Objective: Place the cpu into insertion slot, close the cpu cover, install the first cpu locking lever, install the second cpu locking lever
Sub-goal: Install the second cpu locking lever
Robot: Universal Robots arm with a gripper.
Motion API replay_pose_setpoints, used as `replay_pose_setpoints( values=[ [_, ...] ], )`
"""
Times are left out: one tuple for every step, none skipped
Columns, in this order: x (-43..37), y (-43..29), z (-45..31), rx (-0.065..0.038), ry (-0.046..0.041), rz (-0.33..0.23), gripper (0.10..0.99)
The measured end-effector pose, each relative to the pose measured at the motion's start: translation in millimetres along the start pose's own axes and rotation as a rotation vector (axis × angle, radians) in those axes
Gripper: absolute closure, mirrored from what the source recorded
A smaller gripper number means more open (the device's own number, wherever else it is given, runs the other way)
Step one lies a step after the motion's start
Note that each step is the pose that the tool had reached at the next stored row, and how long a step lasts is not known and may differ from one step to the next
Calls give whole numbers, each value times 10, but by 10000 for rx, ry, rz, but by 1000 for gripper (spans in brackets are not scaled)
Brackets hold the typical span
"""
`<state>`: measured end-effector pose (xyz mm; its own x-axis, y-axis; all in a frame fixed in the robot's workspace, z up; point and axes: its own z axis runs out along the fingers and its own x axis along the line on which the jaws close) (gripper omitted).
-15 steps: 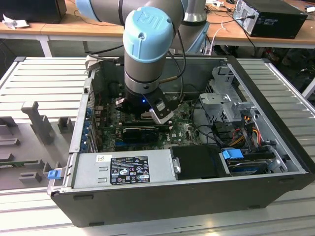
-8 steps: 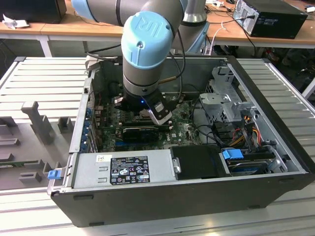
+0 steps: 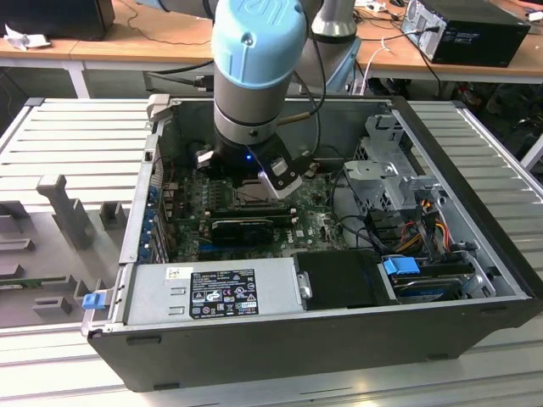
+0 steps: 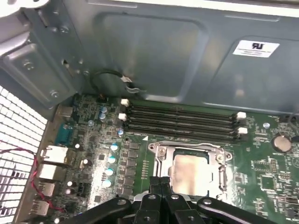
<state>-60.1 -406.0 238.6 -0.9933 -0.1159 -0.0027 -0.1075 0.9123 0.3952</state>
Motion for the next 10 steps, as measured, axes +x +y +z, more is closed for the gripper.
replay_pose_setpoints(
  values=[
    [-35, -4, -2, -2, 29, 11, 980],
    [-71, -8, -4, -6, 59, 26, 980],
    [-108, -12, -5, -9, 91, 41, 980],
    [-148, -16, -8, -8, 131, 56, 980],
    [-172, -19, -8, 65, 161, 67, 980],
    [-181, -20, -9, 218, 181, 80, 980],
    [-187, -20, -9, 400, 202, 90, 980],
    [-194, -21, -10, 589, 224, 101, 980],
    [-202, -22, -10, 744, 246, 110, 980],
    [-208, -23, -10, 799, 258, 115, 980]
  ],
)
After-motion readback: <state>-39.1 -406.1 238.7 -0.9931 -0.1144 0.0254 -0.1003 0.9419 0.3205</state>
